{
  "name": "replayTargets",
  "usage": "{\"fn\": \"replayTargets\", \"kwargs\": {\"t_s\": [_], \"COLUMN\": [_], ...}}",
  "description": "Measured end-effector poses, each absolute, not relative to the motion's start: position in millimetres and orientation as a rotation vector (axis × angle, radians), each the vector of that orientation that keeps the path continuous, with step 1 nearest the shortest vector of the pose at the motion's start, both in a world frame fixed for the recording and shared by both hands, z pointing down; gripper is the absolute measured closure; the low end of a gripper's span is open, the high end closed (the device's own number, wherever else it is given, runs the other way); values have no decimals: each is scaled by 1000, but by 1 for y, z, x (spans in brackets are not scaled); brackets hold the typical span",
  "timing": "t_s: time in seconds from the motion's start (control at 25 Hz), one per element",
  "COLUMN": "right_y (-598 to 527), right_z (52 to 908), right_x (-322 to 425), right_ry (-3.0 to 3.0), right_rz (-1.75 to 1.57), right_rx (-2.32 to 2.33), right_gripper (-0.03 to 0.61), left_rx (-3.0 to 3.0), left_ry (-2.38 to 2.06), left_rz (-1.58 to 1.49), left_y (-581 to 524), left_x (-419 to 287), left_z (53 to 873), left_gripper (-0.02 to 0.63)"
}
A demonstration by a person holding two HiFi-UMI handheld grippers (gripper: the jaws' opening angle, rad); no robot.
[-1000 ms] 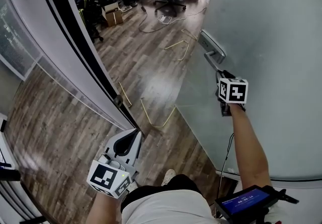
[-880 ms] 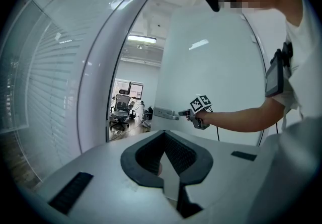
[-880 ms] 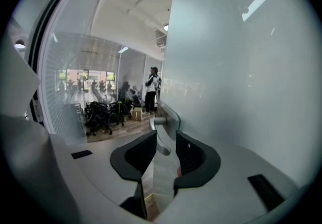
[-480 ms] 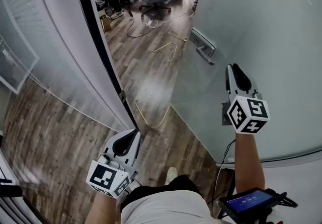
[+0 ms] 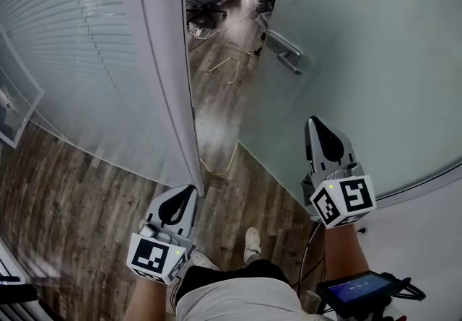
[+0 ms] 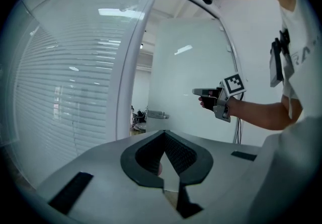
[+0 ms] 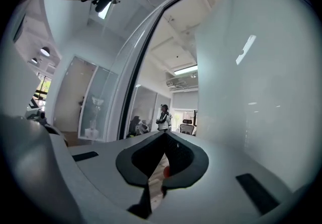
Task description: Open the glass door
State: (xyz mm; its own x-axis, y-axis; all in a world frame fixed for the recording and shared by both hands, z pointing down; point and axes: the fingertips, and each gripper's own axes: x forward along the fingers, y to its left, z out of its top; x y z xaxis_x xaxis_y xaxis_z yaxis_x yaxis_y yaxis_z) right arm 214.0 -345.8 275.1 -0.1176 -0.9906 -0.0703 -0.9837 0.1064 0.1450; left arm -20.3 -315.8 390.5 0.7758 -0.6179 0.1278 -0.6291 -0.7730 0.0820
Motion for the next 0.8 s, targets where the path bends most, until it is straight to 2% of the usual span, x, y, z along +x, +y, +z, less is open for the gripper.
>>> {"fn": "replayTargets", "kwargs": {"t_s": [0.32,0.8], "right_y": [-309,-244], "right_z": [311,303], "right_x": [145,123], "right_ry": [-2350,-2614], "right_rz": [-191,-151], "right_rx": [1907,1731], "right_gripper": [575,576], "left_rx": [2823,2759], "left_ry": [-984,-1256], "left_rz": [122,87], "left_y": [-289,-241], "left_x": [-55,-56], "left_z": [397,368], "left_gripper": [614,614]}}
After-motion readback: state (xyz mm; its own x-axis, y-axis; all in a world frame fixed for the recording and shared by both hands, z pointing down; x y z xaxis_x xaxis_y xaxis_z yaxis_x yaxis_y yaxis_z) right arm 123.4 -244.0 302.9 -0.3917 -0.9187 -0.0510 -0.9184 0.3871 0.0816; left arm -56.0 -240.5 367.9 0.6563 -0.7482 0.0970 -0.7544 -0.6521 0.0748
